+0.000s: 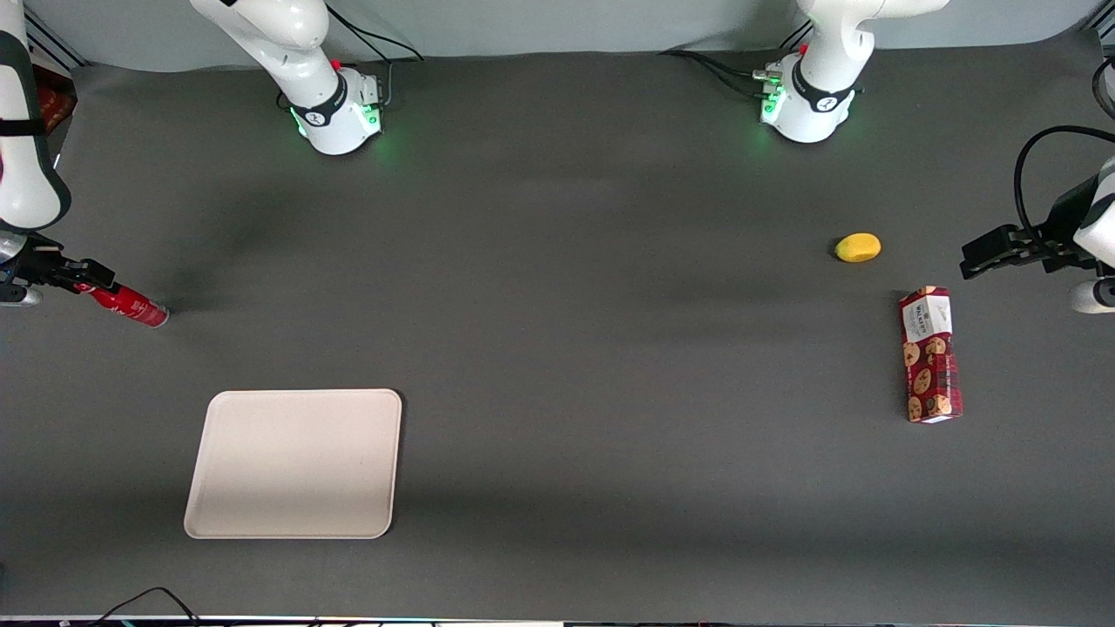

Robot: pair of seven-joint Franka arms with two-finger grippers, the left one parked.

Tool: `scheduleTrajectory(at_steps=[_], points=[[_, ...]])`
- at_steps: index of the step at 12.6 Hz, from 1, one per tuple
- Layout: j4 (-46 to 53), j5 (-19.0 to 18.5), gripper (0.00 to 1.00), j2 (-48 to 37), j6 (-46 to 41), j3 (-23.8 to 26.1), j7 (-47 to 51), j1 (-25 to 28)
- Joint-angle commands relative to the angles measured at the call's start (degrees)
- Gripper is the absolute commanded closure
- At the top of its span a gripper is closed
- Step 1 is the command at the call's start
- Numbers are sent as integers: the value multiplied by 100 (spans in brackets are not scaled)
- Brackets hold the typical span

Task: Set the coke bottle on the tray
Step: 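Lower the open right gripper and close it around the bottle's neck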

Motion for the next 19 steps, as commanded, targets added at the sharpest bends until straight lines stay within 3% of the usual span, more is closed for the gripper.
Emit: scheduleTrajectory(at_steps=[1,7,12,16,19], points=[[-25,166,97,37,127,47,-212,-56],[176,157,100,-33,30,109,-116,14],[1282,44,100,-288,-1374,205,217,40],[2590,-702,100,-332,-2612,819,1191,40],[3636,-984,100,-166,-3369,1303,1816,93]])
